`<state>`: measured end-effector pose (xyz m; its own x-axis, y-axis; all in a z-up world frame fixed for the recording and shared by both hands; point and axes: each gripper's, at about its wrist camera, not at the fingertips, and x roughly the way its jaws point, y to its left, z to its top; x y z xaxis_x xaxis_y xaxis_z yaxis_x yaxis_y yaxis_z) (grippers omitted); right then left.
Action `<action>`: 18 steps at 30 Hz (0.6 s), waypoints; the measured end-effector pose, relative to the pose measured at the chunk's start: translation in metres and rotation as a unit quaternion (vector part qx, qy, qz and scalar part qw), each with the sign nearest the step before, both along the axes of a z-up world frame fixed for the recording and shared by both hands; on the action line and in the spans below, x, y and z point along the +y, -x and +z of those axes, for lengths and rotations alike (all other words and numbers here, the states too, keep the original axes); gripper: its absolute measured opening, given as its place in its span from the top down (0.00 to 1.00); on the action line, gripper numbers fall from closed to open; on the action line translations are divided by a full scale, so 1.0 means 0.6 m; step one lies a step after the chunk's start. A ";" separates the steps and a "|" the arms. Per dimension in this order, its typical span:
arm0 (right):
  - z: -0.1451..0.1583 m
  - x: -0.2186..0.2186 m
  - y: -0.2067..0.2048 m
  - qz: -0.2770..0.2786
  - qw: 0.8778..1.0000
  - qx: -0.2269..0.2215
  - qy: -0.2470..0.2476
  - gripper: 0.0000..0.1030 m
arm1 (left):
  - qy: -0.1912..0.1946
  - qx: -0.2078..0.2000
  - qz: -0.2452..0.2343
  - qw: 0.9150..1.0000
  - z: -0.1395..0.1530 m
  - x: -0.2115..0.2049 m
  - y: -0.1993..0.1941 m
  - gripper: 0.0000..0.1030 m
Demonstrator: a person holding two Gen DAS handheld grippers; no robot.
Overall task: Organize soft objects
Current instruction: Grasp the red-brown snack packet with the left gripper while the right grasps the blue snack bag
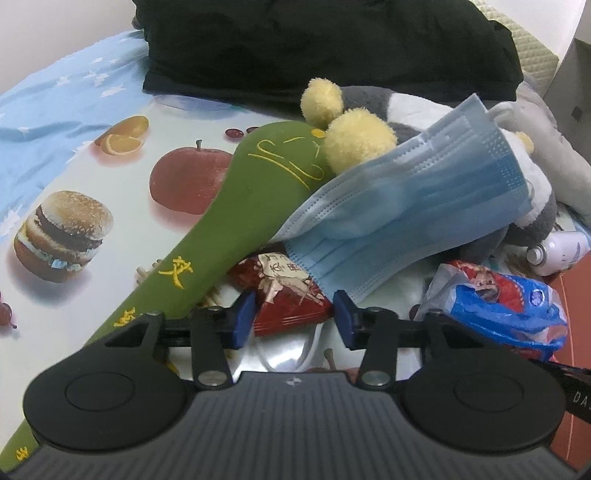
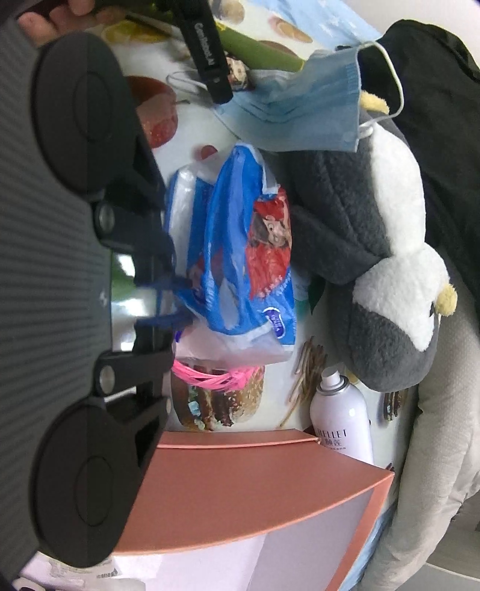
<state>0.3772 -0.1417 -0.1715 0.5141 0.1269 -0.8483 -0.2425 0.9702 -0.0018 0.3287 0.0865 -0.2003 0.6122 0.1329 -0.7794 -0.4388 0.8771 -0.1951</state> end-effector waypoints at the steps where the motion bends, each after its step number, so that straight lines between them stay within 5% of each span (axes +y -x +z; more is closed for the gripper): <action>1: 0.005 -0.001 0.003 -0.002 1.000 -0.004 0.000 0.90 | 0.000 0.000 -0.001 1.000 0.001 0.001 0.001 0.52; 18: 0.077 0.011 0.104 0.012 1.000 -0.027 -0.011 0.96 | 0.023 -0.032 -0.068 0.997 0.080 -0.029 0.099 0.54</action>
